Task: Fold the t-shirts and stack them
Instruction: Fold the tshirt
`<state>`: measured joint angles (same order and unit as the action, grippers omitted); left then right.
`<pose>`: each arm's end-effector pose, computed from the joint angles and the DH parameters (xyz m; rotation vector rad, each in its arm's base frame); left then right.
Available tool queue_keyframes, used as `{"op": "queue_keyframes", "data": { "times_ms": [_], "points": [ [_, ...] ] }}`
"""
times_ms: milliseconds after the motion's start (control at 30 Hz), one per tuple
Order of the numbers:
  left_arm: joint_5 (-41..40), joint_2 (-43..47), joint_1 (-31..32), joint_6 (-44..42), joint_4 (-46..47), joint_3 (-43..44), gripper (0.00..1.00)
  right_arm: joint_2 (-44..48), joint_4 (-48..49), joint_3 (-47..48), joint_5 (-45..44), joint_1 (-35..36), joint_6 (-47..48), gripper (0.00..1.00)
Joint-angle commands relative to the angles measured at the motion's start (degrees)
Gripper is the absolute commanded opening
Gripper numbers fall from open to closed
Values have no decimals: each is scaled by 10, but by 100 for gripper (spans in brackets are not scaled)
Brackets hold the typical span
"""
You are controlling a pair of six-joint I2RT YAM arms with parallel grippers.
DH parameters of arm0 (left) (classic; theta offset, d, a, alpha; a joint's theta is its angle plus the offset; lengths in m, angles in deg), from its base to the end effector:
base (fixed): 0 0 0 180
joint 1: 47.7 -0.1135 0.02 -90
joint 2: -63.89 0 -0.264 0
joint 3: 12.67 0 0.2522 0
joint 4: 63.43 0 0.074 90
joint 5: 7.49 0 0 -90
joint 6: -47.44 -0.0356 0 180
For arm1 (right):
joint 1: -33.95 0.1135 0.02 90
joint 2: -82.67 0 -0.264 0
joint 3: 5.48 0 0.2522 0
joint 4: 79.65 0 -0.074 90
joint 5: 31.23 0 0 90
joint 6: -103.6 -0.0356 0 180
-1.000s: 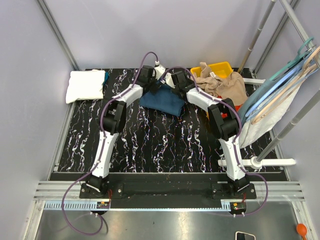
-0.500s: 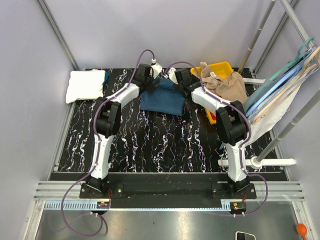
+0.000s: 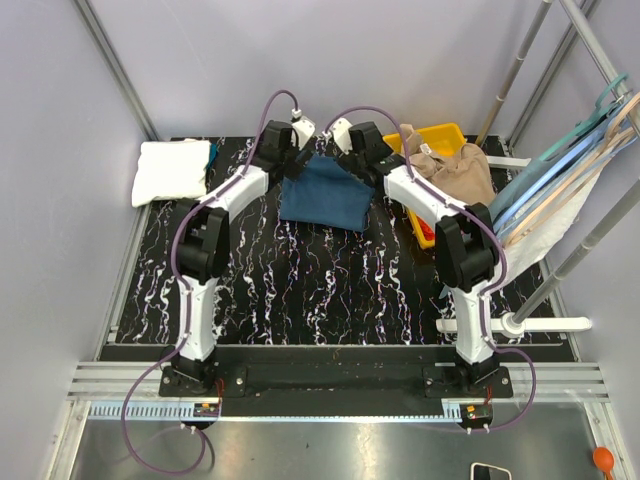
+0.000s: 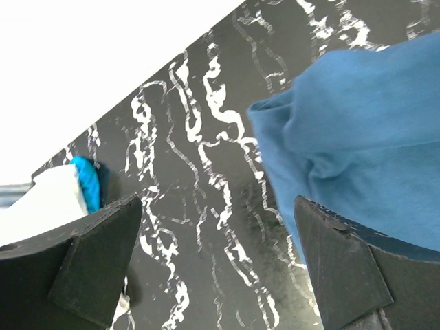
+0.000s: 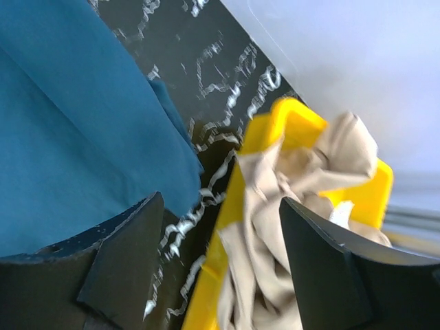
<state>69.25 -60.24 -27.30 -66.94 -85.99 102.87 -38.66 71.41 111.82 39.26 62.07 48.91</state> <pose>0.4813 -0.1703 0.2382 0.6748 2.0006 0.2860 0.4458 0.2247 0.2627 -0.9511 1.9178 -0.4383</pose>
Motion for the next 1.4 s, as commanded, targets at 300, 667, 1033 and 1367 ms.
{"op": "queue_keyframes", "data": {
  "times_ms": [300,667,1033,1367],
  "points": [
    [-34,43,-55,-1,69,-34,99,-122,39,106,49,-3,-22,77],
    [-34,50,-60,-3,86,-76,99,-198,106,133,11,-16,46,77],
    [-31,44,-60,-4,86,-82,99,-244,122,192,-6,-33,79,77],
    [-20,50,-56,-4,83,-97,99,-229,84,135,53,-31,43,77]
  ]
}}
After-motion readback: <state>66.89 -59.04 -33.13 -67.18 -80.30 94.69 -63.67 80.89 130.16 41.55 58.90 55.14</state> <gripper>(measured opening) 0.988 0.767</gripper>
